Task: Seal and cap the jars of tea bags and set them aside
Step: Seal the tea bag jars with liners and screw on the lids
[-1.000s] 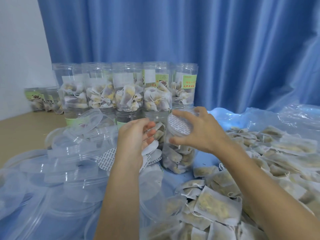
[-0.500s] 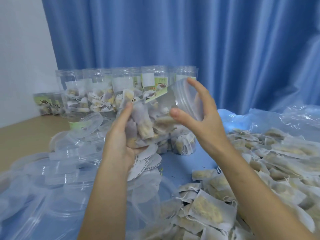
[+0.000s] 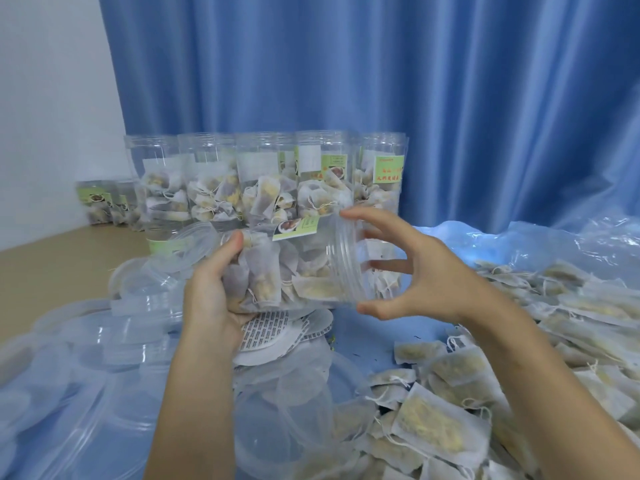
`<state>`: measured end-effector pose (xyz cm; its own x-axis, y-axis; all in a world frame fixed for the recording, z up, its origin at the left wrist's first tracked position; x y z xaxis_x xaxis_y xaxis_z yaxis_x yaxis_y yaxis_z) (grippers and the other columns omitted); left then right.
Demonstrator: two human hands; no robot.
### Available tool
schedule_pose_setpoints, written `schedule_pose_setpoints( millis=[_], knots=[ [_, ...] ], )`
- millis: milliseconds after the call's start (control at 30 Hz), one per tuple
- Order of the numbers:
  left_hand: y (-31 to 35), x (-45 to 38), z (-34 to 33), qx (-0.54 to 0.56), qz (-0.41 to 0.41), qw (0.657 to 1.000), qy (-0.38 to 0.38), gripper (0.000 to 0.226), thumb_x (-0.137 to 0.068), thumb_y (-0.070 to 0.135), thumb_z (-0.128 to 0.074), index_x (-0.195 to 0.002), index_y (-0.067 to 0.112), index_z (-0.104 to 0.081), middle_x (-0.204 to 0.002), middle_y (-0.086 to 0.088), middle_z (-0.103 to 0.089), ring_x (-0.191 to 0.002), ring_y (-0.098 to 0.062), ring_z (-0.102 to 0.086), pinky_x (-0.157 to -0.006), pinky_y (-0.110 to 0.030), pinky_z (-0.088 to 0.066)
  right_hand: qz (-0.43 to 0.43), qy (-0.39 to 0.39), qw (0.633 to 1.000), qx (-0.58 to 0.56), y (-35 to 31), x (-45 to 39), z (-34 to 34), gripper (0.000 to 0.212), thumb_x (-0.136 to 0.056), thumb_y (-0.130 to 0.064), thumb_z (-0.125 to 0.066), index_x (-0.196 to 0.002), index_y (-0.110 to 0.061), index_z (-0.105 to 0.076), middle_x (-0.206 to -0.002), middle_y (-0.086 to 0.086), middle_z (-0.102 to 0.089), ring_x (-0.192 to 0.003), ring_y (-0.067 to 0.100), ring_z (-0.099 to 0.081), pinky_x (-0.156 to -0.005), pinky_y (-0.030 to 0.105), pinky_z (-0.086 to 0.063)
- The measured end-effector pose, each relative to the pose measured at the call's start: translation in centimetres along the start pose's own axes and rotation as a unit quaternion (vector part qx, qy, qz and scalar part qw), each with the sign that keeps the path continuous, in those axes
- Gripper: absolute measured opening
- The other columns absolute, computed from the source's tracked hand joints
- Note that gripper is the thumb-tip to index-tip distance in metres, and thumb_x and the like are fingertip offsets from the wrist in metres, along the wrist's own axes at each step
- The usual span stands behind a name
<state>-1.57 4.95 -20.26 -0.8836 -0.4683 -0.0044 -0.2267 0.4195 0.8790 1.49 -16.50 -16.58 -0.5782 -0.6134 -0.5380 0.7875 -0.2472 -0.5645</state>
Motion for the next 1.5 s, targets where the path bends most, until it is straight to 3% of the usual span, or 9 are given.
schedule_pose_setpoints(
  millis=[300,500,667,800,967,1100,1200,1300,1500],
  knots=[
    [-0.1,-0.5,-0.4,0.019,-0.010,1.000,-0.005,0.060,-0.066,0.040,-0.073,-0.119,0.014,-0.065,-0.121,-0.007,-0.065,-0.109,-0.028,-0.063,-0.099,-0.052,-0.046,-0.207,0.132,0.968,-0.044,1.7,-0.3,-0.7,0.083,-0.047,-0.087,-0.053,-0.117,-0.043,-0.050,-0.077,-0.003,-0.070,-0.053,0.017,-0.068,-0.060,0.032,-0.059],
    [-0.2,-0.6,-0.3,0.020,0.017,1.000,-0.015,0.041,-0.078,0.044,-0.066,-0.111,0.019,-0.068,-0.111,-0.005,-0.071,-0.095,-0.031,-0.069,-0.085,-0.056,-0.051,-0.054,0.090,0.993,0.061,-0.7,-0.6,-1.2,0.099,-0.050,-0.073,-0.072,-0.130,-0.072,-0.013,-0.132,-0.043,-0.028,-0.117,-0.005,-0.046,-0.096,0.032,-0.046],
    [-0.5,-0.6,-0.6,0.010,0.017,1.000,-0.011,0.040,-0.077,0.042,-0.067,-0.109,0.019,-0.068,-0.107,-0.007,-0.072,-0.090,-0.031,-0.071,-0.076,-0.050,-0.056,-0.044,0.160,0.981,0.098,-0.9,-0.4,-1.5,0.089,-0.049,-0.081,-0.063,-0.126,-0.070,-0.020,-0.132,-0.015,-0.045,-0.111,0.009,-0.050,-0.095,0.040,-0.048],
    [0.5,-0.7,-0.6,0.015,-0.019,1.000,0.006,0.049,-0.073,0.049,-0.068,-0.114,0.023,-0.066,-0.115,-0.005,-0.069,-0.097,-0.030,-0.068,-0.087,-0.051,-0.052,-0.035,0.172,0.984,0.015,-1.6,-0.7,-1.6,0.093,-0.050,-0.073,-0.072,-0.127,-0.071,-0.020,-0.133,-0.028,-0.037,-0.121,0.011,-0.049,-0.098,0.042,-0.047],
    [2.2,-0.3,-0.5,0.016,0.058,0.997,-0.045,0.044,-0.082,0.062,-0.052,-0.097,0.022,-0.062,-0.073,-0.010,-0.074,-0.064,-0.034,-0.071,-0.080,-0.056,-0.045,-0.015,0.204,0.969,-0.135,-3.5,-2.5,-1.8,0.073,-0.058,-0.045,-0.081,-0.124,-0.048,-0.049,-0.132,-0.020,-0.049,-0.108,-0.002,-0.058,-0.079,0.011,-0.050],
    [4.6,0.3,0.9,-0.085,0.060,0.995,0.004,0.049,-0.082,0.065,-0.051,-0.107,0.024,-0.057,-0.094,-0.010,-0.067,-0.086,-0.033,-0.065,-0.077,-0.049,-0.050,-0.019,0.250,0.967,-0.047,-6.8,-3.9,-1.8,0.069,-0.060,-0.052,-0.072,-0.126,-0.040,-0.054,-0.127,-0.020,-0.053,-0.111,-0.003,-0.054,-0.091,0.012,-0.045],
    [9.3,1.0,3.1,-0.271,-0.145,0.946,0.100,0.028,-0.089,0.021,-0.057,-0.117,0.019,-0.053,-0.120,-0.009,-0.060,-0.107,-0.029,-0.058,-0.093,-0.041,-0.048,0.009,0.250,0.968,0.009,-9.3,-4.9,-3.0,0.066,-0.068,-0.043,-0.075,-0.129,-0.028,-0.056,-0.119,-0.017,-0.056,-0.112,0.003,-0.053,-0.091,0.005,-0.040],
    [13.2,2.9,3.9,-0.415,-0.235,0.879,-0.027,0.057,-0.075,-0.008,-0.053,-0.119,0.028,-0.054,-0.114,0.008,-0.059,-0.095,-0.014,-0.058,-0.079,-0.027,-0.050,0.020,0.239,0.971,-0.006,-11.6,-6.1,-5.2,0.070,-0.066,-0.045,-0.074,-0.131,-0.025,-0.055,-0.120,-0.016,-0.054,-0.112,-0.002,-0.049,-0.077,-0.006,-0.035],
    [18.3,5.5,10.3,-0.489,-0.262,0.832,0.000,0.057,-0.046,0.042,-0.088,-0.089,0.032,-0.052,-0.079,0.025,-0.054,-0.067,0.016,-0.050,-0.056,-0.008,-0.038,0.038,0.186,0.982,-0.007,-16.7,-10.1,-11.5,0.064,-0.071,-0.049,-0.074,-0.130,-0.033,-0.054,-0.129,-0.010,-0.056,-0.118,0.004,-0.051,-0.103,0.023,-0.039]
  ],
)
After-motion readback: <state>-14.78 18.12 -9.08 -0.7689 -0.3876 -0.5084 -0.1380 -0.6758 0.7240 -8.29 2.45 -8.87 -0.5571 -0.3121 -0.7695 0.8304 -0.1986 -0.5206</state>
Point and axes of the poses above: each hand's wrist, its own x-axis away from the middle knuckle, its own z-axis out of the back of the hand, y = z × x, the point moved 4 cm from there along -x, towards the middle knuckle
